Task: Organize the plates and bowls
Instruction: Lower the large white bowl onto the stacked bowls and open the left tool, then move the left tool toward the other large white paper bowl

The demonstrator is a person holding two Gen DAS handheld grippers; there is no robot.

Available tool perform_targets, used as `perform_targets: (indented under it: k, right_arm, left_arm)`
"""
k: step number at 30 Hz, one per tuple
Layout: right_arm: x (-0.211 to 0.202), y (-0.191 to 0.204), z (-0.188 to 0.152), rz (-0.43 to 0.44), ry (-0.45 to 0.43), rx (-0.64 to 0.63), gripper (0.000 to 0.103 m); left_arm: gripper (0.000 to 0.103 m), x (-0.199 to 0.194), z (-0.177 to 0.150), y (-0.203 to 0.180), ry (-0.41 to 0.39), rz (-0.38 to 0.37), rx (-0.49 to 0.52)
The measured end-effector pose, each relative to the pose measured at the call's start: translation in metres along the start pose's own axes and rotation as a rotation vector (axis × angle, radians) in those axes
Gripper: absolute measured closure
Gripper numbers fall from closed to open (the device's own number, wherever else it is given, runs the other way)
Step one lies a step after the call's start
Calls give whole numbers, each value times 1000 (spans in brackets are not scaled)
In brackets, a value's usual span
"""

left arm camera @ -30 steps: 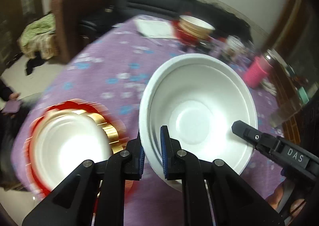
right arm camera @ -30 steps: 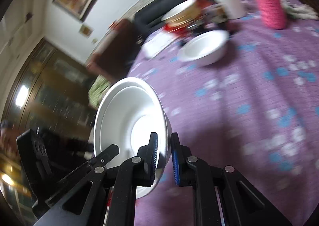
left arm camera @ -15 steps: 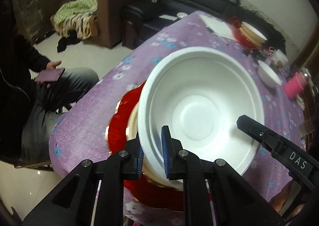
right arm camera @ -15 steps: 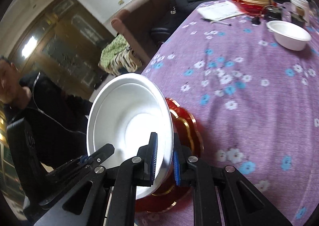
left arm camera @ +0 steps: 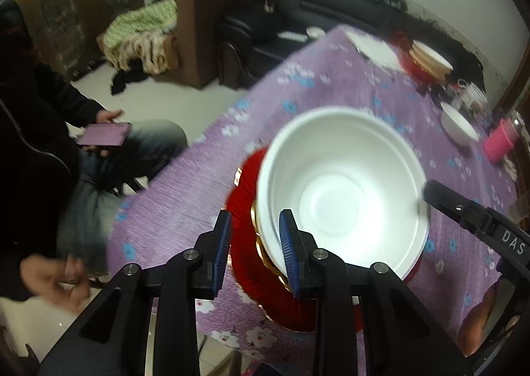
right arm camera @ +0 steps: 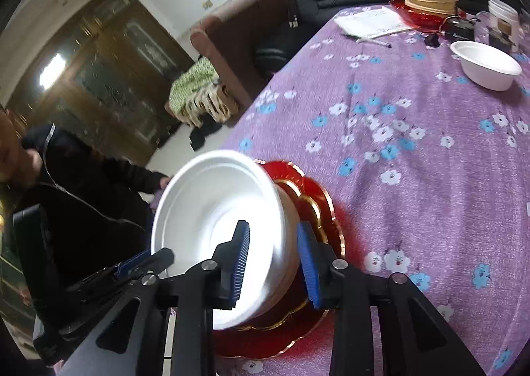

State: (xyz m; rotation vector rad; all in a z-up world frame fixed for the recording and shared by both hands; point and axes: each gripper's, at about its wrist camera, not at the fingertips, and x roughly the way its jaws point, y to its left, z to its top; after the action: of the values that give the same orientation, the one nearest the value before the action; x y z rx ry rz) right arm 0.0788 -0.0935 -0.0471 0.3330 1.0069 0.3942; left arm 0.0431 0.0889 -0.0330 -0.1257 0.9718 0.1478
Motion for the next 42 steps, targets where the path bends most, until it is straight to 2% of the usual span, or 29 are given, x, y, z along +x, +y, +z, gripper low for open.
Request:
perform_targets:
  k: [3, 5, 6, 7, 9, 11, 16, 21, 23, 25, 28, 30, 32, 36, 42]
  right_arm:
    - [-18, -16, 2, 29, -52, 35, 67]
    - [-29, -30, 6, 30, -81, 61, 61]
    - [-33, -39, 7, 28, -93, 78, 61]
    - [-39, -49, 8, 26, -105, 100, 61]
    - [-47, -69, 9, 18, -116, 135, 61]
    - [-59, -91, 7, 7, -135, 174, 61]
    - [-94, -157, 9, -50, -186, 269, 61]
    - [-133, -226, 26, -66, -242, 376, 56]
    - [-143, -250, 41, -63, -252, 408, 52]
    - [-148, -270, 59, -57, -255, 440, 52]
    - [-143, -299, 86, -26, -260, 486, 51]
    - [-134, -315, 104, -27, -261, 516, 51]
    - [-120, -328, 119, -32, -253, 540, 51]
    - [-89, -342, 144, -17, -231, 564, 51]
    - [-55, -355, 168, -36, -211, 618, 52]
  left_arm:
    - [76, -19, 4, -3, -73, 15, -15]
    - [74, -32, 6, -13, -109, -19, -19]
    - [66, -37, 6, -21, -120, -52, -14]
    - [53, -42, 6, -31, -129, -85, -5]
    - [41, -48, 5, -55, -136, -152, 20]
    - [41, -51, 5, -88, -130, -215, 57]
    - [41, -30, 19, -173, -36, -330, 139]
    - [41, 22, 55, -231, 55, -338, 58]
    - [41, 52, 75, -253, 111, -327, 20]
    - [41, 75, 86, -269, 155, -321, -13]
    - [41, 108, 104, -290, 188, -295, -48]
    - [41, 121, 114, -300, 182, -304, -62]
    - [41, 131, 125, -308, 166, -273, -59]
    - [41, 145, 140, -315, 161, -325, -109]
    - [41, 163, 153, -342, 173, -322, -70]
